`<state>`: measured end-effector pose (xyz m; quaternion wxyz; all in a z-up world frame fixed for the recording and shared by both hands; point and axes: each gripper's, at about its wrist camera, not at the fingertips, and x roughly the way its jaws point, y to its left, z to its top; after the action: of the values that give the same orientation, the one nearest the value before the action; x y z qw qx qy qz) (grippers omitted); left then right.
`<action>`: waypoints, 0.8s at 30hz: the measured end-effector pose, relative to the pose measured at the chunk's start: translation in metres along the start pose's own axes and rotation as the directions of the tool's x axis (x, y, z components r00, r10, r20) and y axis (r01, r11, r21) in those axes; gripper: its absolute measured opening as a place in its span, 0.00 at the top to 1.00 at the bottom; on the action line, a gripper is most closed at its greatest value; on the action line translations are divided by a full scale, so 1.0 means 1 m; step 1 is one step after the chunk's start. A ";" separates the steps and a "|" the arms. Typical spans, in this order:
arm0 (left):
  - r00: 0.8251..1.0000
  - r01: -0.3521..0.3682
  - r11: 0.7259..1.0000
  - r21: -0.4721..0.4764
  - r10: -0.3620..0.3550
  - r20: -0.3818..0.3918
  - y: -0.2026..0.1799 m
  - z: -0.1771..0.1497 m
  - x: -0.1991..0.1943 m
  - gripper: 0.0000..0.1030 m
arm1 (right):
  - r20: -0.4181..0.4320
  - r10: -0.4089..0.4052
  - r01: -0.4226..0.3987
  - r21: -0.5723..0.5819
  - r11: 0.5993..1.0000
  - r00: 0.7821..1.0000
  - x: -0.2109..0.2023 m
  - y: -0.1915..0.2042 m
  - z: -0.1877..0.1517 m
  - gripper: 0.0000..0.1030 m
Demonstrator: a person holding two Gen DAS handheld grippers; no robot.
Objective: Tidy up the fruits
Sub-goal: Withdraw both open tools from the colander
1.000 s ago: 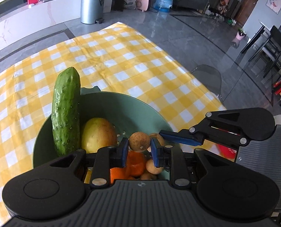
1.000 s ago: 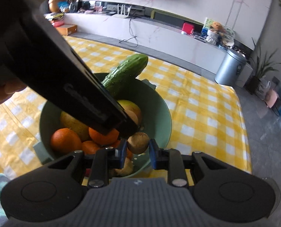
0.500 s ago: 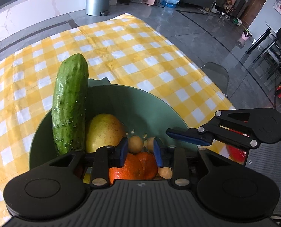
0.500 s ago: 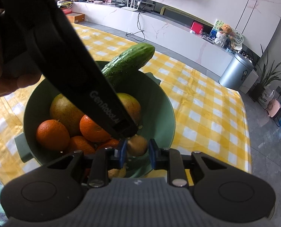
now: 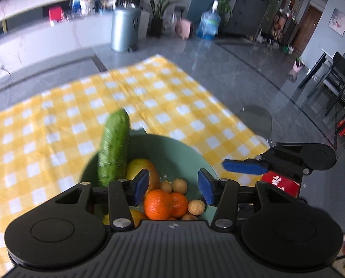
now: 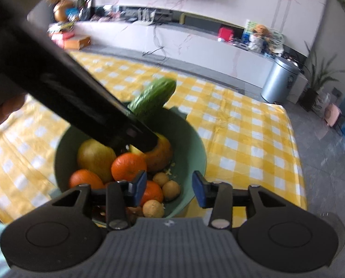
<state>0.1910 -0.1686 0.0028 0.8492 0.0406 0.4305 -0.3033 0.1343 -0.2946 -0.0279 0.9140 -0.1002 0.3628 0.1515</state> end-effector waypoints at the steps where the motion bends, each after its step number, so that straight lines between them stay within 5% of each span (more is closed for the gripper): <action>1: 1.000 -0.009 1.000 0.005 0.009 0.019 -0.001 -0.001 -0.009 0.43 | 0.008 -0.003 0.003 0.027 1.000 1.000 -0.005 0.000 0.002 0.52; 9: 0.978 -0.088 0.996 0.016 0.083 0.190 -0.005 -0.018 -0.081 0.35 | 0.092 -0.065 0.046 0.191 0.981 0.994 -0.058 0.015 0.017 0.26; 19: 0.918 -0.235 0.972 0.016 0.216 0.334 -0.010 -0.064 -0.137 0.34 | 0.185 -0.111 0.045 0.330 0.943 0.976 -0.107 0.057 0.010 0.11; 24: 0.872 -0.312 0.950 -0.014 0.293 0.392 -0.012 -0.092 -0.149 0.20 | 0.192 -0.146 0.059 0.398 0.916 0.970 -0.117 0.080 -0.005 0.08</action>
<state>0.0532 -0.0762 0.0595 0.9533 0.0675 0.2337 -0.1793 0.0229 -0.2456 0.0436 0.9565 0.0814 0.2775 0.0379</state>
